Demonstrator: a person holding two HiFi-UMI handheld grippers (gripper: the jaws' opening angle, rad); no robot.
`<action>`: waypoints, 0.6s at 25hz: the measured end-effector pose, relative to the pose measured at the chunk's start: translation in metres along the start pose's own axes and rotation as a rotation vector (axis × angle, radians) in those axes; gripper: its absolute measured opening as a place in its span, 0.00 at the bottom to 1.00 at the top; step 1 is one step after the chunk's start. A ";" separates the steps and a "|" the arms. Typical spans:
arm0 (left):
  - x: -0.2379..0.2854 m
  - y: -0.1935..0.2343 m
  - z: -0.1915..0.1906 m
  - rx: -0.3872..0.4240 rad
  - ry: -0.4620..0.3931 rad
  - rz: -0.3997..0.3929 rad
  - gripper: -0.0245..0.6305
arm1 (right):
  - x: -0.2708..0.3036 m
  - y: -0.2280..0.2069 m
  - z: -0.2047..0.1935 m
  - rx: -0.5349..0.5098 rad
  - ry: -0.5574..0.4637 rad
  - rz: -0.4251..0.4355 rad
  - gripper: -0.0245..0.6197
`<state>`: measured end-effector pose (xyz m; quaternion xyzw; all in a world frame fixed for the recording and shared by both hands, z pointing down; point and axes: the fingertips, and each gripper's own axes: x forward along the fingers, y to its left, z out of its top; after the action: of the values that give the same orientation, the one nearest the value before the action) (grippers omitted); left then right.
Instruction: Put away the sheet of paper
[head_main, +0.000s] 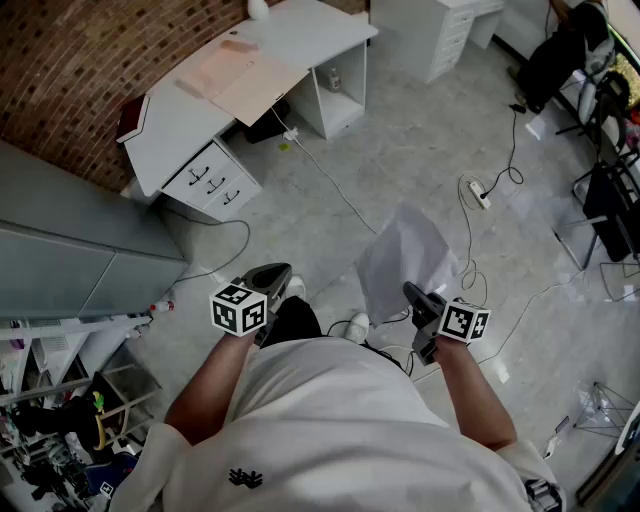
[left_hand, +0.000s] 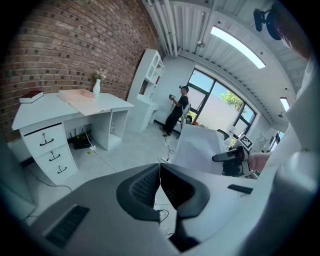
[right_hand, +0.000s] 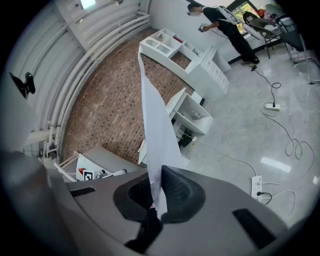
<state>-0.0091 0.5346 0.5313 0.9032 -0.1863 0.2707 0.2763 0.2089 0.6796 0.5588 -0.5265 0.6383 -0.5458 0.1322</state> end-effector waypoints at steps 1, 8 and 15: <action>0.000 0.007 0.006 0.001 -0.011 0.005 0.07 | 0.008 0.004 0.007 -0.009 0.000 0.002 0.08; 0.005 0.068 0.031 -0.009 -0.060 0.018 0.07 | 0.074 0.019 0.037 -0.035 0.008 0.017 0.08; 0.015 0.156 0.086 -0.023 -0.117 -0.013 0.07 | 0.171 0.059 0.085 -0.026 0.049 0.028 0.08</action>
<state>-0.0401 0.3585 0.5420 0.9155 -0.1993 0.2132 0.2770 0.1703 0.4835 0.5477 -0.5058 0.6557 -0.5481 0.1173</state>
